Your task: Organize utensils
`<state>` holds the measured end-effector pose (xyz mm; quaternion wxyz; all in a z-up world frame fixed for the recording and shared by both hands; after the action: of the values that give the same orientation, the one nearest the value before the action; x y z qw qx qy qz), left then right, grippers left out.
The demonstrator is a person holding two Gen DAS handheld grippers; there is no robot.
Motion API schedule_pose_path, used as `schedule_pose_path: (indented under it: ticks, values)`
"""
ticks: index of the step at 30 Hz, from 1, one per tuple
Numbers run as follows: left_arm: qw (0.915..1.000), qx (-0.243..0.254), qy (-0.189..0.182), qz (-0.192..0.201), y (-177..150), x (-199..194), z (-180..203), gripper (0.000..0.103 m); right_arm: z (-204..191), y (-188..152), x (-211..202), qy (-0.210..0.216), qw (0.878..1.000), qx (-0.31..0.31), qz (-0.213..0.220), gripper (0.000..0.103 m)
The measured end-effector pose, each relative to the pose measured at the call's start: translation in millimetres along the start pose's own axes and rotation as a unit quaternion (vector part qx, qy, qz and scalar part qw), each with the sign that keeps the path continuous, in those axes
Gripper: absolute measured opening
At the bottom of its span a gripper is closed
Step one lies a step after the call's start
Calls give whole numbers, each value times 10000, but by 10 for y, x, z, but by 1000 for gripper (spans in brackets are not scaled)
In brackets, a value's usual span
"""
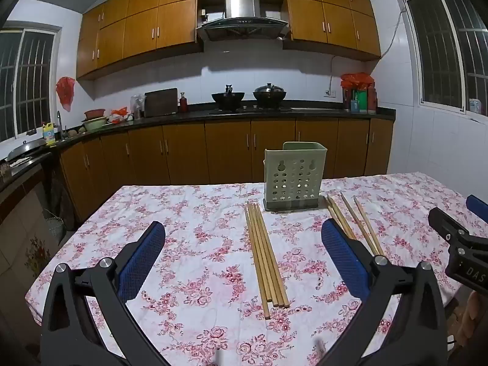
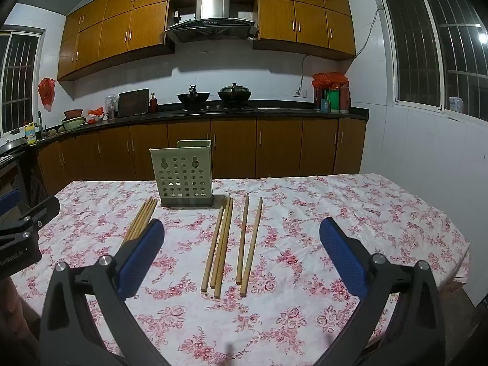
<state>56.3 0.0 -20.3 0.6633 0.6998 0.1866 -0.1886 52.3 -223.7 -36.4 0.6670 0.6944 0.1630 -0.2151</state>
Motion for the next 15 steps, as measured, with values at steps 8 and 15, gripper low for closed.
schedule_pose_path:
  ticks: [8,15]
  values:
    - [10000,-17,9,-25,3,3,-4,101,0,2,2,1,10000,-3,-8,99]
    - [10000,-2,-3,-19,-2,1,1,101,-2,2,0,-1,10000,-1,-6,99]
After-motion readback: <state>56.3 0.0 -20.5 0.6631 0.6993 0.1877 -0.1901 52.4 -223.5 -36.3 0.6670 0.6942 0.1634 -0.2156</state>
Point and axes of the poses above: each gripper's, at about its wrist camera, not at the fingertips, and x roughly the way its jaws point, z to its right, y to its top, the point moved 6 cm from there along x, roughly the way its jaws point, and after that the axes turned 11 degrees about -z, right-handed, at the moved point
